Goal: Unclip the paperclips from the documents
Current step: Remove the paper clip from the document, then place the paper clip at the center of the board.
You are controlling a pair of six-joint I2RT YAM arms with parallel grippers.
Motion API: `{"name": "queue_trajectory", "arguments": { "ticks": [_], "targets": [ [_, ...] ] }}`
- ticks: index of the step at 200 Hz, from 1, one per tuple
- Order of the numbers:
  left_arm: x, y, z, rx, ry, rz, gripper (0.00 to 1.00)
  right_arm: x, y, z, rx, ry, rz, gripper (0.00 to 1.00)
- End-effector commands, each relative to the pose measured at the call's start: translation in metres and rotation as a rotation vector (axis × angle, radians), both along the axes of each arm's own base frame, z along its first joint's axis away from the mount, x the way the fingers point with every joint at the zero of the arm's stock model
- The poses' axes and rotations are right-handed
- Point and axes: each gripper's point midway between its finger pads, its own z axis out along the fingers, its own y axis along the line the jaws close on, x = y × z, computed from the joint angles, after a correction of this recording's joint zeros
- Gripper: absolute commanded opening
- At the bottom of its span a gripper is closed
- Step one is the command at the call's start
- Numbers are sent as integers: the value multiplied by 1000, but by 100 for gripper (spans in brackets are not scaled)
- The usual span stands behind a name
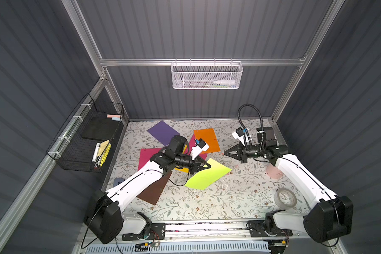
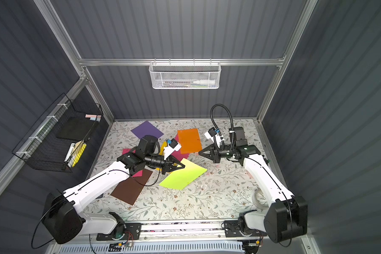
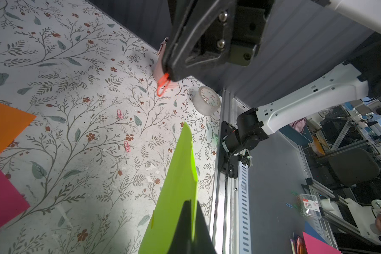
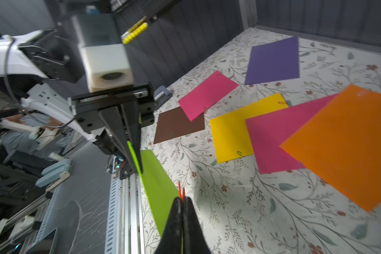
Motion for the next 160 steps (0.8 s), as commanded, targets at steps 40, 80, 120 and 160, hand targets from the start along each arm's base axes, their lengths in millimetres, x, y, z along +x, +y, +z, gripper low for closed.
{"name": "queue_trajectory", "arguments": {
  "ticks": [40,80,120,160],
  "targets": [
    [3,1,20,-49,-70,14,0,18,-54,-132,-304,404,-455,5],
    [6,2,43,-110,-105,51,0,14,-70,-172,-417,539,-542,14],
    [13,10,70,-160,-158,123,0,20,-69,-160,-411,482,-529,54],
    [17,15,94,-227,-185,140,0,-1,-29,-89,-74,178,-299,60]
  ]
}}
